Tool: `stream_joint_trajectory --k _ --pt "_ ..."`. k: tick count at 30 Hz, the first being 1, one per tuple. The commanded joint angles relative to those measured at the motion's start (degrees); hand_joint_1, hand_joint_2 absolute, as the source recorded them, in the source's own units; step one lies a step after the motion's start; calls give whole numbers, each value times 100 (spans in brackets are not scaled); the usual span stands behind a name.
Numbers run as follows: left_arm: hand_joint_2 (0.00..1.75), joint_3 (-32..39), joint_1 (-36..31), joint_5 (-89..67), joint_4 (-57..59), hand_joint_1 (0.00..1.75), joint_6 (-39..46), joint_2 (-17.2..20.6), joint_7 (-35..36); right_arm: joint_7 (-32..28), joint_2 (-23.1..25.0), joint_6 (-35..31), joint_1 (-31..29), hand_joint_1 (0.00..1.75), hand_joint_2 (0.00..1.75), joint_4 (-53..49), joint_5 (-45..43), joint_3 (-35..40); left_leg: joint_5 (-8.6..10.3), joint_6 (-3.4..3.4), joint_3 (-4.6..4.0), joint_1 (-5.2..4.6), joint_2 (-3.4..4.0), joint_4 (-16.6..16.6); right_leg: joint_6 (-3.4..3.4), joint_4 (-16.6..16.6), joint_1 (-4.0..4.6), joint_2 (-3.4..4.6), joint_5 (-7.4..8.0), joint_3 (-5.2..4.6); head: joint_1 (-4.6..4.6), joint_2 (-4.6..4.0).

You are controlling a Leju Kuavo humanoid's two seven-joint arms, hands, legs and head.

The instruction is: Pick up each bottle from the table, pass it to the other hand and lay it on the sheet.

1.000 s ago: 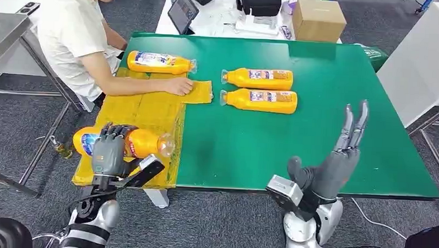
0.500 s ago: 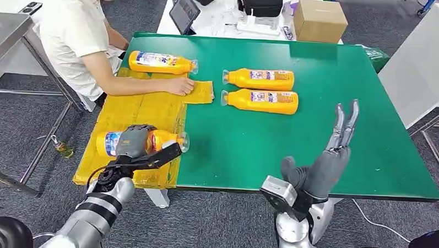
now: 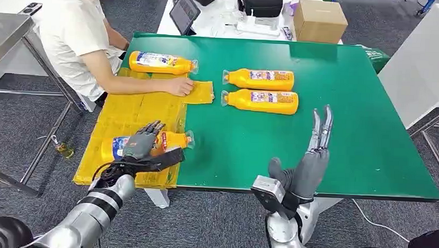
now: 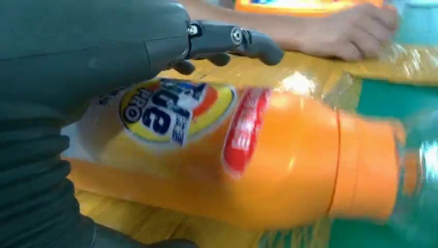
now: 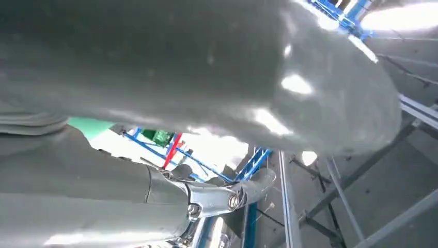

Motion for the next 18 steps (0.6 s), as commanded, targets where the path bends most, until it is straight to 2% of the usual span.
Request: stream_joint_trajectory --k 1,2,3,4,6,8,9,11,12,13,15,17,18 --pt "175 -1158 654 237 -1848 0 143 420 -39 -18 -191 11 -4 0 0 458 -67 -164 -6 10 14 -1 11 -6 -8 -10 3 4 -1 13 2 0" --pt "175 -1153 805 278 -2097 0 354 415 -64 -18 -177 11 2 0 0 460 -69 -182 -12 15 26 -1 17 -8 -13 -13 4 7 -6 26 2 0" --pt "175 -1098 1249 508 -2798 0 1053 394 -230 -18 -146 11 62 0 0 416 -36 -206 -10 11 17 -2 17 -5 -10 -8 2 9 -5 15 -2 0" --pt "175 -1098 1249 508 -2798 0 1053 394 -230 -18 -146 11 62 0 0 416 -36 -206 -9 8 13 -2 15 -5 -8 -8 1 10 -3 9 0 0" --pt "175 -1068 1983 1288 -3728 0 1756 291 -675 -18 -107 11 134 0 0 394 97 -244 -13 9 20 -4 19 -8 -10 -9 -1 11 -7 16 -2 0" --pt "175 -1015 2339 1824 -4102 0 2104 135 -908 -18 -76 11 192 0 0 357 200 -320 -16 8 16 -4 16 -7 -8 -9 0 8 -10 13 4 0" --pt "175 -948 2648 2412 -4414 0 2739 -52 -1428 -18 -89 11 220 0 0 453 273 -315 -25 12 35 -5 22 -10 -13 -13 1 11 -17 30 -4 0" --pt "175 -714 2966 2560 -4637 0 2802 -284 -1664 -18 -72 11 238 0 0 553 375 -395 -29 10 35 -4 20 -7 -13 -12 2 9 -19 29 -2 0" --pt "175 -503 3078 2571 -4718 0 2802 -497 -1887 -18 -133 11 303 0 0 593 405 -407 -25 -3 11 -1 13 -2 -13 -7 2 5 -16 5 -2 0" --pt "175 34 3262 2629 -4818 0 2802 -870 -2452 -18 -171 11 182 0 0 955 627 -510 -35 6 31 -3 16 -4 -18 -13 3 2 -25 26 -2 0" --pt "175 191 3300 2811 -4807 0 2802 -952 -2626 -18 -78 11 8 0 0 1467 1236 -820 -22 -3 2 0 11 -3 -10 -10 3 4 -14 -2 -2 0" --pt "175 217 3526 3057 -5019 0 2802 -822 -2778 -18 -157 11 -149 0 0 1880 1484 -1011 -29 6 23 3 19 -7 -10 -20 7 9 -19 21 0 0" --pt "175 254 3314 3104 -4879 0 2802 -924 -2721 -18 -142 11 -266 0 175 2197 1920 -1272 -30 11 37 -2 21 -13 -14 -24 4 8 -20 33 4 0"
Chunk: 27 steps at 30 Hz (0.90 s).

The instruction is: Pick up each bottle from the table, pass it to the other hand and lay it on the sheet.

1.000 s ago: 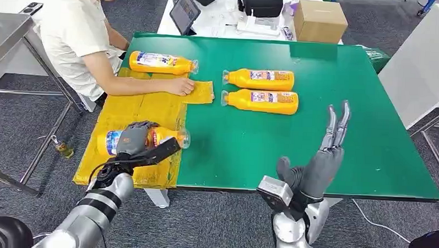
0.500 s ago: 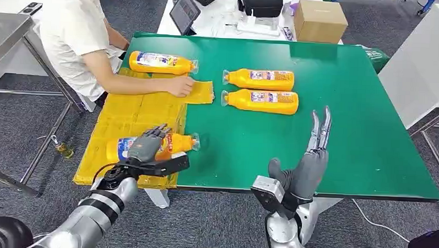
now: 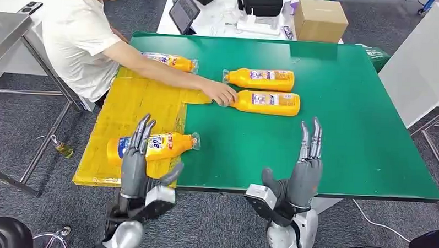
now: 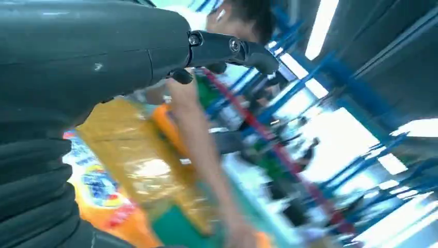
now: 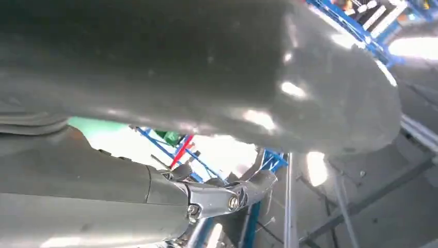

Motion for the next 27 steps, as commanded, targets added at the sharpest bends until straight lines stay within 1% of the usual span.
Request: stream_joint_trajectory --k 1,2,4,5,6,7,8,9,10,11,12,15,16,17,18,19,20,21,22,24,27 --pt "175 888 548 607 -736 0 -11 -571 -481 -14 -94 13 -653 0 175 2049 1763 -1339 -3 8 27 3 15 -8 -9 -14 7 9 4 27 -2 0" --pt "175 888 548 607 -736 0 -11 -571 -481 -14 -94 13 -653 0 175 2049 1763 -1339 -5 11 40 3 19 -12 -14 -18 8 10 4 38 -2 0" --pt "175 888 548 607 -736 0 -11 -571 -481 -14 -94 13 -653 0 175 2049 1763 -1339 0 9 23 3 0 -7 -9 -12 6 -7 3 25 2 0" --pt "175 888 548 607 -736 0 -11 -571 -481 -14 -94 13 -653 0 175 2049 1763 -1339 -4 19 51 0 2 -16 -21 -20 8 -14 -2 54 -4 0" --pt "175 967 599 814 -842 0 -11 -639 -630 291 -238 13 -748 0 175 2193 2424 -1373 3 15 31 -1 5 -10 -11 -12 4 -4 1 32 0 0" --pt "175 982 618 930 -889 0 -11 -662 -690 393 -285 13 -765 0 175 2233 2451 -1370 -3 19 43 -1 12 -10 -15 -14 5 0 -1 43 0 0" --pt "175 953 676 1119 -1001 0 -11 -639 -741 597 -404 13 -839 0 175 2404 2437 -1336 -2 17 32 2 8 -7 -11 -13 7 0 1 38 -2 0" --pt "175 874 732 1088 -1110 0 -11 -548 -724 920 -590 13 -892 0 175 2423 2685 -1211 1 14 25 -1 9 -6 -7 -10 3 4 3 28 -2 0" --pt "175 852 766 1048 -1172 0 -11 -516 -718 988 -656 13 -937 0 175 2433 2636 -1193 -3 17 34 1 18 -8 -10 -14 5 10 4 36 0 0" --pt "175 776 785 1089 -1222 0 -11 -458 -696 1120 -734 13 -987 0 175 2485 2632 -1154 1 13 23 1 9 -6 -12 -11 4 4 9 24 -4 0" --pt "175 641 794 1239 -1263 0 -11 -361 -658 1278 -852 13 -1066 0 175 2511 2677 -1102 -2 18 35 -3 12 -9 -15 -13 2 4 6 35 0 0" --pt "175 576 815 1355 -1297 0 -11 -355 -714 1634 -1038 13 -1268 0 175 2874 2748 -974 1 16 25 -4 6 -7 -14 -10 1 -2 7 29 0 0" --pt "175 564 805 1370 -1286 0 -11 -353 -723 1819 -1151 13 -1435 0 175 3320 2839 -846 -2 18 35 -3 16 -8 -17 -12 2 6 7 37 -2 0" --pt "175 568 797 1341 -1279 0 -11 -351 -727 1874 -1223 13 -1467 0 175 3424 2734 -702 1 15 28 -2 8 -9 -14 -13 3 0 8 33 0 0" --pt "175 469 771 1499 -1271 0 -11 -286 -685 2192 -1360 13 -1562 0 175 3579 2908 -501 -2 17 37 -2 19 -10 -19 -14 4 9 9 37 -2 0" --pt "175 427 758 1547 -1267 0 -11 -253 -661 2327 -1415 13 -1602 0 175 3680 2937 -408 3 13 24 -1 11 -8 -15 -11 3 3 11 26 -2 0" --pt "175 410 748 1573 -1268 0 -11 -249 -638 2386 -1476 13 -1665 0 175 3770 2895 -336 -2 23 53 -4 18 -16 -26 -19 5 3 7 53 0 0" --pt "175 347 733 1643 -1267 0 -11 -204 -592 2552 -1544 13 -1726 0 175 3833 2923 -226 2 13 26 -1 10 -7 -16 -9 4 2 9 28 -2 0" --pt "175 301 725 1667 -1262 0 -11 -180 -561 2719 -1613 13 -1796 0 175 3969 2942 -103 3 11 18 -2 8 -5 -12 -6 1 2 10 20 -4 0" --pt "175 81 683 1871 -1253 0 -11 -52 -401 3037 -1735 13 -1955 0 175 4198 2959 132 2 12 22 0 11 -6 -13 -9 4 4 10 24 -2 0" --pt "175 67 689 1888 -1269 0 -11 -57 -383 3106 -1770 13 -2004 0 175 4246 2912 213 -2 18 34 -4 11 -7 -17 -9 2 0 5 36 -2 0"
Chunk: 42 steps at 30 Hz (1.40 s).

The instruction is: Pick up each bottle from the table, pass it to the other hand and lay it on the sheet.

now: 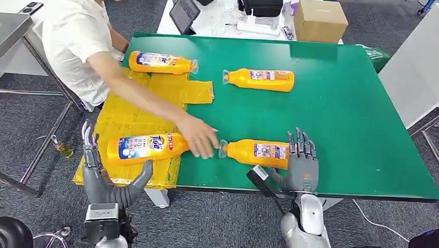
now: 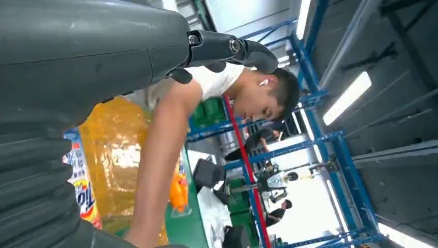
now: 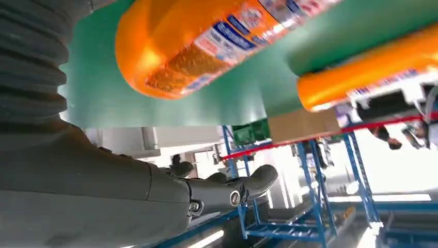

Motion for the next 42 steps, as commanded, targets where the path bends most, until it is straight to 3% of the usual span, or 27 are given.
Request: stream_joint_trajectory --k 1,8,12,16,23,27,32,33,34,35,42 --pt "175 -370 -108 121 33 0 -11 331 181 496 -578 17 -727 0 175 1420 -103 836 -6 11 22 -3 10 -6 -11 -7 0 2 -4 20 0 0" --pt "175 -357 -102 81 35 0 -11 317 178 535 -593 17 -780 0 175 1503 -134 872 -3 6 11 0 5 -4 -9 -5 2 0 -1 10 2 0" --pt "175 -126 -33 -373 3 0 -11 104 -67 742 -734 111 -1088 0 175 2030 -368 1194 -9 12 24 -3 18 -3 -12 -6 2 9 -2 20 0 0" --pt "175 -416 -134 -244 92 0 -11 258 143 749 -849 510 -1373 0 175 2442 -676 1342 -7 13 20 -4 13 -3 -11 -5 0 4 -2 18 2 0" --pt "175 -618 -142 -145 88 0 -11 371 275 840 -881 717 -1406 0 175 2446 -710 1433 -9 15 37 -5 5 -9 -19 -8 2 -7 -9 37 0 0" --pt "175 -880 -224 45 62 0 -11 547 471 1114 -979 1192 -1452 0 175 2507 -813 1598 -7 12 30 -5 3 -6 -15 -5 1 -7 -7 28 0 0" --pt "175 -1085 -343 329 106 0 -128 662 572 1019 -1118 1238 -1600 0 175 2829 -1057 1733 -2 13 31 -4 -3 -7 -14 -9 2 -14 -4 31 -2 0" --pt "175 -1122 -370 437 114 0 -188 697 574 920 -1172 1246 -1621 37 175 2874 -1104 1785 -1 12 31 -4 -4 -8 -12 -10 1 -14 -3 31 2 0" --pt "175 -1140 -377 464 124 0 -194 708 568 850 -1198 1225 -1628 166 175 2899 -1170 1783 0 10 25 -3 -6 -6 -10 -8 1 -14 -2 26 2 0" --pt "175 -1145 -386 468 131 0 -184 714 561 771 -1220 1233 -1636 175 175 2905 -1226 1799 -1 14 34 -3 -6 -8 -14 -10 2 -16 -3 36 0 0" --pt "175 -1160 -400 506 133 0 -179 733 547 686 -1199 1224 -1646 175 175 2889 -1354 1813 0 16 35 -3 -3 -6 -13 -9 2 -11 -4 39 0 0"
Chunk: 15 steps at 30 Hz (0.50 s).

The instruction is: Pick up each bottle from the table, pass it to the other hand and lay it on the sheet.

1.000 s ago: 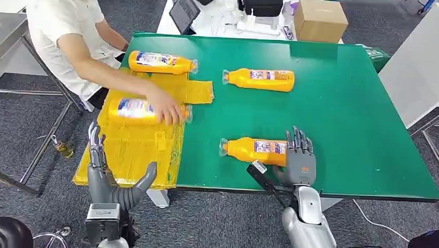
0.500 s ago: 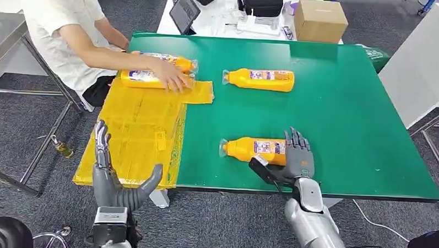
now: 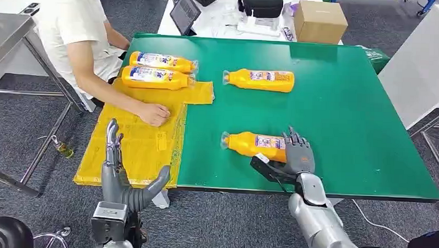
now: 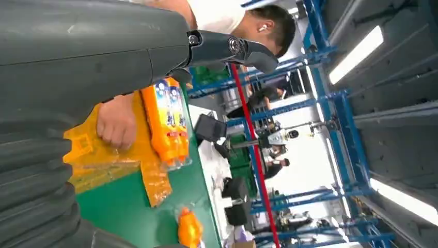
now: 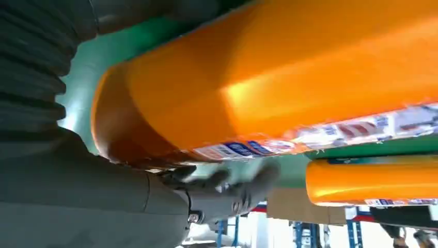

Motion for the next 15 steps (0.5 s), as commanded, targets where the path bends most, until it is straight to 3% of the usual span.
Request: stream_joint_trajectory --k 1,4,9,15 --pt "175 -220 -204 50 187 0 -12 278 10 -93 -112 125 -155 175 175 561 -169 230 -3 7 16 -2 -2 -8 -11 -5 1 -9 -5 16 -2 0" --pt "175 -267 -234 159 222 0 -83 321 -11 -618 -80 781 -114 175 175 508 -974 51 -5 10 27 -2 -3 -10 -16 -9 3 -13 -8 28 0 0" --pt "175 -292 -237 319 249 0 -138 347 -71 -1052 -61 1098 7 175 175 373 -1713 -107 -2 6 21 2 -3 -8 -10 -10 5 -11 -4 21 2 0" --pt "175 -275 -231 931 370 0 -435 325 -11 -1811 46 1441 310 175 175 -206 -2902 -295 -19 4 74 2 17 -15 -18 -17 6 4 0 53 0 0"
